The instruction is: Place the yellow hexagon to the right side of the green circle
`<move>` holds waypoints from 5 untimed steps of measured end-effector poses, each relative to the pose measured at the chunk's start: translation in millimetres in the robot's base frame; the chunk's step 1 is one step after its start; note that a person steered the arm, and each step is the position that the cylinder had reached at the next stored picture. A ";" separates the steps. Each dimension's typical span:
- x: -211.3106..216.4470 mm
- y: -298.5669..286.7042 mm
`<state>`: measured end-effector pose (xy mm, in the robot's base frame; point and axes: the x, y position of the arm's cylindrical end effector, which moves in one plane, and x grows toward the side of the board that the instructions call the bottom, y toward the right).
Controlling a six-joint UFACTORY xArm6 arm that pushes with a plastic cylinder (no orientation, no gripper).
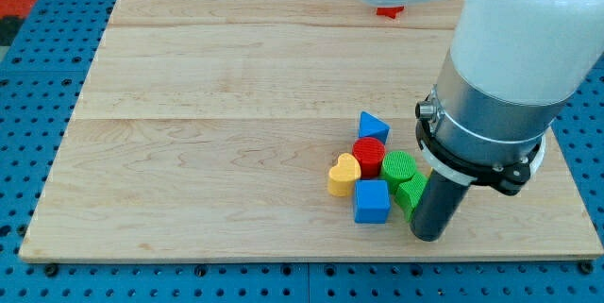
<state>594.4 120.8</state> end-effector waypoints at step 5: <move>-43.2 48.1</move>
<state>551.2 168.9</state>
